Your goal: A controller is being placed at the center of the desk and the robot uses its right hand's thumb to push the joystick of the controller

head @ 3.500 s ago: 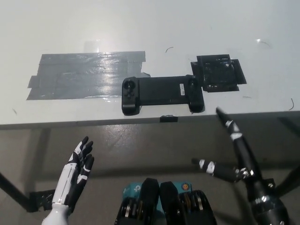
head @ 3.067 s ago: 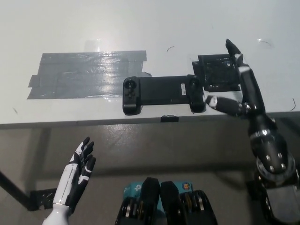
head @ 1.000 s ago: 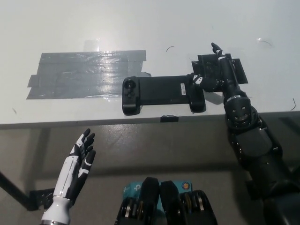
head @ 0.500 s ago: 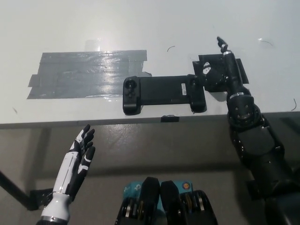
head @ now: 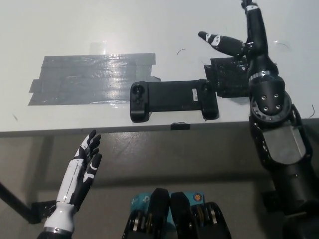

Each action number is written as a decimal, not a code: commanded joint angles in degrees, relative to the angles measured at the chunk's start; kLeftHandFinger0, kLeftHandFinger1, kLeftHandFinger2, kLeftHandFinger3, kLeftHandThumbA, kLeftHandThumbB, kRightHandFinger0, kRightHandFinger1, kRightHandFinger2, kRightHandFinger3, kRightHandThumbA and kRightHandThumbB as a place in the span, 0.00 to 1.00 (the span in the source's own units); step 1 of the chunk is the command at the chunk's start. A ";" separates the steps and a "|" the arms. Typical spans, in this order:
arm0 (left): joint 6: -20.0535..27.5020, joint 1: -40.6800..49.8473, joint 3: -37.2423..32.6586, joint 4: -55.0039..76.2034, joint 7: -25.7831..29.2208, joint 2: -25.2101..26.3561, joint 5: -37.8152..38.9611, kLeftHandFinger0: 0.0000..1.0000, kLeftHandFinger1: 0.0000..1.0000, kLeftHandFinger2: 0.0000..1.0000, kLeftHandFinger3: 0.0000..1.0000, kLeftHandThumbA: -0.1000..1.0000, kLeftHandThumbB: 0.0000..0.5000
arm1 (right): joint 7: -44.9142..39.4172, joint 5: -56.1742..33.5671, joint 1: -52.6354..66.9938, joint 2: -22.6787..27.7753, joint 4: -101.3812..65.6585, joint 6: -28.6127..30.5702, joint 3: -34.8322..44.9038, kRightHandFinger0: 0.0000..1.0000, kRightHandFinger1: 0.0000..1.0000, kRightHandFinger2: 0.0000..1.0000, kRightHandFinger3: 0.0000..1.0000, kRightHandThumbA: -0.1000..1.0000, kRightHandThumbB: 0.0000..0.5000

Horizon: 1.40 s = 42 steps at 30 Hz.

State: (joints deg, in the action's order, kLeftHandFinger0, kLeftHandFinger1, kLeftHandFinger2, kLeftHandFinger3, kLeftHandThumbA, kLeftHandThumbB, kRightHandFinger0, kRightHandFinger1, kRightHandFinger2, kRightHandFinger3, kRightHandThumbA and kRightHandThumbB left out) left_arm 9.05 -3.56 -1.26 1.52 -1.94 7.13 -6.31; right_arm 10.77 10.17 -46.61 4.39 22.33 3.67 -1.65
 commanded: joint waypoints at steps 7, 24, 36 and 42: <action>0.30 -1.90 0.14 0.71 -0.51 1.11 -0.22 1.00 1.00 1.00 1.00 0.93 0.04 | -6.93 1.49 21.27 -0.17 -35.17 -3.93 -7.34 1.00 1.00 1.00 1.00 1.00 0.33; 1.05 2.89 -0.22 0.62 -0.43 0.26 0.28 1.00 1.00 1.00 1.00 0.88 0.00 | -7.99 0.81 40.81 2.25 -29.25 2.86 -9.56 1.00 1.00 1.00 1.00 1.00 0.35; 2.00 3.80 -0.18 0.33 -0.29 0.28 0.18 1.00 1.00 1.00 1.00 0.87 0.01 | -8.97 -0.05 41.01 2.19 -19.07 7.82 -9.19 1.00 1.00 1.00 1.00 1.00 0.36; 2.39 3.86 -0.13 0.23 -0.10 0.35 -0.11 1.00 1.00 1.00 1.00 0.87 0.01 | -9.73 -0.05 40.75 2.18 -18.05 7.91 -9.09 1.00 1.00 1.00 1.00 1.00 0.39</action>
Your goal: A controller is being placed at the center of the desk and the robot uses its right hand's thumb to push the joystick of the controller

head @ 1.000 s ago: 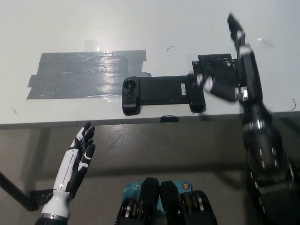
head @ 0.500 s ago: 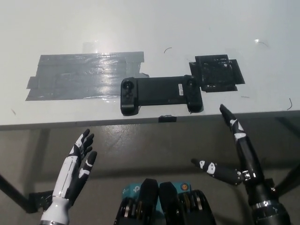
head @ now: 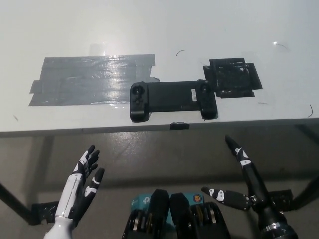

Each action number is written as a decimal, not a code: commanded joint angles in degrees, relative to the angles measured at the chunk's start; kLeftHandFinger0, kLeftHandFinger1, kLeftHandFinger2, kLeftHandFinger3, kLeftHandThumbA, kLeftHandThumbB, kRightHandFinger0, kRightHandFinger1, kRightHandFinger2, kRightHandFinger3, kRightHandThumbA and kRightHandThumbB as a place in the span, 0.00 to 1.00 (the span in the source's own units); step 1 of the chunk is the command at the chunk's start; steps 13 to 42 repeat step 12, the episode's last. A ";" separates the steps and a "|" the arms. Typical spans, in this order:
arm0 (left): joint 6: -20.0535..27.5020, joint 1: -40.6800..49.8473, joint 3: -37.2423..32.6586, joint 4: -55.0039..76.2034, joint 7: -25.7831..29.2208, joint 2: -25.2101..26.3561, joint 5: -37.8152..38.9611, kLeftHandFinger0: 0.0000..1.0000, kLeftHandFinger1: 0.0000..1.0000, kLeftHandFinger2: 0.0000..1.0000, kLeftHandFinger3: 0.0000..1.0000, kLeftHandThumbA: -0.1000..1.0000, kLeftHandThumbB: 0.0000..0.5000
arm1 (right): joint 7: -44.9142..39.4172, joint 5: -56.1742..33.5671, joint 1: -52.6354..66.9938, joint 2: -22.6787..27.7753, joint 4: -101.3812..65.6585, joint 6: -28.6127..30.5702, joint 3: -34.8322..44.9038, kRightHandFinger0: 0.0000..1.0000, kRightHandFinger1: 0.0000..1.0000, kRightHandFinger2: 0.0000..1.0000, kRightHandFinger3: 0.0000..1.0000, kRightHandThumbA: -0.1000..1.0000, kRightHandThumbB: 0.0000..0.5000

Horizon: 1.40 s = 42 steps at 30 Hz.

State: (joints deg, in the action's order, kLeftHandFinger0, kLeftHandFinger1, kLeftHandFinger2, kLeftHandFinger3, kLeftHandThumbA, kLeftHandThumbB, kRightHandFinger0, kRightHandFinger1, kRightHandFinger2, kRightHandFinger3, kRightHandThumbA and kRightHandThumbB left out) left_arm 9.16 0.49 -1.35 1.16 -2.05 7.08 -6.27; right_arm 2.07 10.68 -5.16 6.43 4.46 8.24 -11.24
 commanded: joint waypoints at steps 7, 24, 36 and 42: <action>2.45 -0.65 0.07 0.42 -0.10 0.35 0.33 1.00 1.00 1.00 1.00 0.88 0.04 | -1.35 -0.34 -1.14 0.09 0.25 3.34 0.67 1.00 1.00 1.00 1.00 1.00 0.40; 2.16 -0.91 0.16 0.61 -0.12 0.25 0.56 1.00 1.00 1.00 1.00 0.88 0.05 | -1.64 0.00 -1.49 0.20 0.14 2.93 0.56 1.00 1.00 1.00 1.00 1.00 0.37; 2.16 -0.91 0.16 0.61 -0.12 0.25 0.56 1.00 1.00 1.00 1.00 0.88 0.05 | -1.64 0.00 -1.49 0.20 0.14 2.93 0.56 1.00 1.00 1.00 1.00 1.00 0.37; 2.16 -0.91 0.16 0.61 -0.12 0.25 0.56 1.00 1.00 1.00 1.00 0.88 0.05 | -1.64 0.00 -1.49 0.20 0.14 2.93 0.56 1.00 1.00 1.00 1.00 1.00 0.37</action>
